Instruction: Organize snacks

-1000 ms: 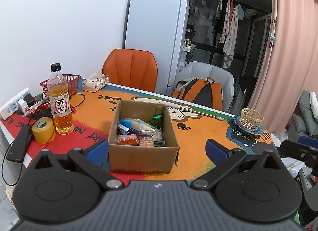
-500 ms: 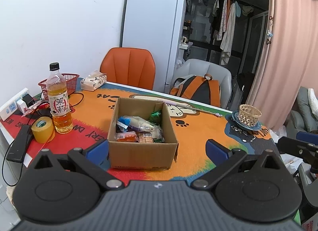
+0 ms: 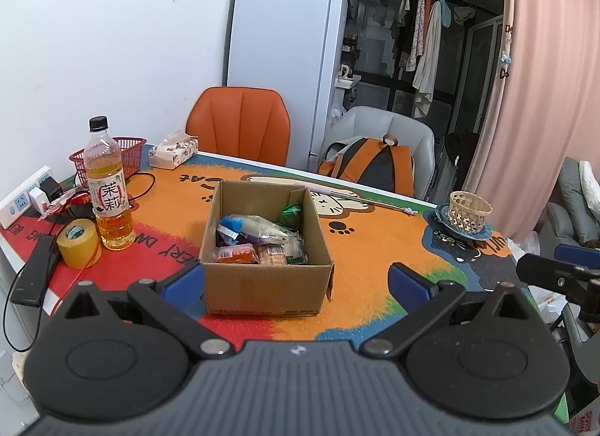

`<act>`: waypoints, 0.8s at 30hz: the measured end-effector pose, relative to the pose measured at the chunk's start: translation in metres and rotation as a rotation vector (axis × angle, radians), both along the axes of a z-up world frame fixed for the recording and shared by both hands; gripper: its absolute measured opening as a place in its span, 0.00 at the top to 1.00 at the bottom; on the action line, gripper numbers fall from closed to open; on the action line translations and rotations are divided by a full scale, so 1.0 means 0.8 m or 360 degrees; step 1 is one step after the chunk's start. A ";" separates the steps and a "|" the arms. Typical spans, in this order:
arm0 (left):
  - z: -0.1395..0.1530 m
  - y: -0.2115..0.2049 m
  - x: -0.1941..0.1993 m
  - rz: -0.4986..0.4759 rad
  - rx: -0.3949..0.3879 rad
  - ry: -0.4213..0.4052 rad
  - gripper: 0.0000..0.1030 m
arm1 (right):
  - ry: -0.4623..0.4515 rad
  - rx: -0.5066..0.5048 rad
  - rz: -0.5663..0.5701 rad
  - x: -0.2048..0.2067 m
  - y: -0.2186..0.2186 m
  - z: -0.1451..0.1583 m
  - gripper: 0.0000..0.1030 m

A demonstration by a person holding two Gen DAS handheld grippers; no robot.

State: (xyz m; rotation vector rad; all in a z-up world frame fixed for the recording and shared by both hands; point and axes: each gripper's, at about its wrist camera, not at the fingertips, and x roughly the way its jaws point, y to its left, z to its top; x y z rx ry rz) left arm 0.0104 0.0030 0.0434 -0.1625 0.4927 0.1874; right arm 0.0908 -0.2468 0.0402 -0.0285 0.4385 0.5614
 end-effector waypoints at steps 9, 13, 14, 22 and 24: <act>-0.001 0.000 0.000 -0.0006 0.0004 0.0006 0.00 | 0.0004 0.0003 0.0001 0.000 0.000 -0.001 0.00; -0.002 -0.002 0.000 -0.0008 0.0005 0.0006 0.00 | 0.0012 0.0002 -0.0001 0.001 0.000 -0.002 0.00; -0.002 -0.001 0.000 -0.0009 0.0005 0.0006 0.00 | 0.0011 0.0004 0.0000 0.000 0.000 -0.002 0.00; -0.006 -0.004 0.001 -0.0014 0.0005 0.0017 0.00 | 0.0020 0.0011 -0.0008 0.003 0.000 -0.004 0.00; -0.007 -0.004 0.002 -0.0013 0.0005 0.0018 0.00 | 0.0020 0.0010 -0.0007 0.003 0.000 -0.004 0.00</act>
